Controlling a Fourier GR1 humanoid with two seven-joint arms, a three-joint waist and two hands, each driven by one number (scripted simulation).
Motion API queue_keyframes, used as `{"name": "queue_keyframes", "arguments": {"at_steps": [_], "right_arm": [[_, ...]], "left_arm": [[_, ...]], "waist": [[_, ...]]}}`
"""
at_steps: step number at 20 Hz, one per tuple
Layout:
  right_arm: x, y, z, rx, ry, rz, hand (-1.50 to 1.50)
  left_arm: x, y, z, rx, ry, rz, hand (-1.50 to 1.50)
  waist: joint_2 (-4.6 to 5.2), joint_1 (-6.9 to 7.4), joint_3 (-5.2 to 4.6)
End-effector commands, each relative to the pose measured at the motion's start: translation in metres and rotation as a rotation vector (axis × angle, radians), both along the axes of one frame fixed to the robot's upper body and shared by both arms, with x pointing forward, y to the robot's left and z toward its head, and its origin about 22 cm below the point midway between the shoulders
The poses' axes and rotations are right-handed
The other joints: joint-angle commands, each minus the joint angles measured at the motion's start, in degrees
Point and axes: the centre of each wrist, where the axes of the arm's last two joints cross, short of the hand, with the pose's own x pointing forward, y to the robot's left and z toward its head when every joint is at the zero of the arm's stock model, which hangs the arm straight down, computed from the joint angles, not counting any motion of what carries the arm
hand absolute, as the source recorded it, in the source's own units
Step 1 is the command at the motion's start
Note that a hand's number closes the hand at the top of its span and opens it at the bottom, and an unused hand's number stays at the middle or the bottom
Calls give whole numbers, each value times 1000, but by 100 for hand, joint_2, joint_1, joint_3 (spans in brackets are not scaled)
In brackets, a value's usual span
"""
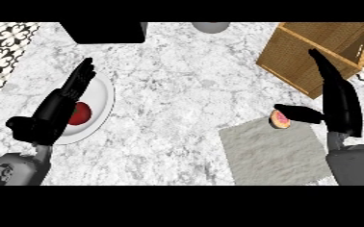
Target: Pick the cupcake from the placemat and place it in the basket
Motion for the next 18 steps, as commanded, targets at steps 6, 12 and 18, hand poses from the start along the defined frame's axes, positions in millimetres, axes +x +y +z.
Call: {"name": "queue_keyframes", "arguments": {"at_steps": [6,12,18], "right_arm": [[-17,2,75,-239,503,3,-150],[-51,18,134,-189,615,50,-150],[-100,-4,145,-155,597,10,-150]], "left_arm": [[-7,0,-7,1,-5,13,0],[-6,-6,-20,-7,-3,-5,0],[4,-11,-12,-10,-2,-11,0]], "waist": [[-28,-31,10],[33,1,32],[46,6,45]]}}
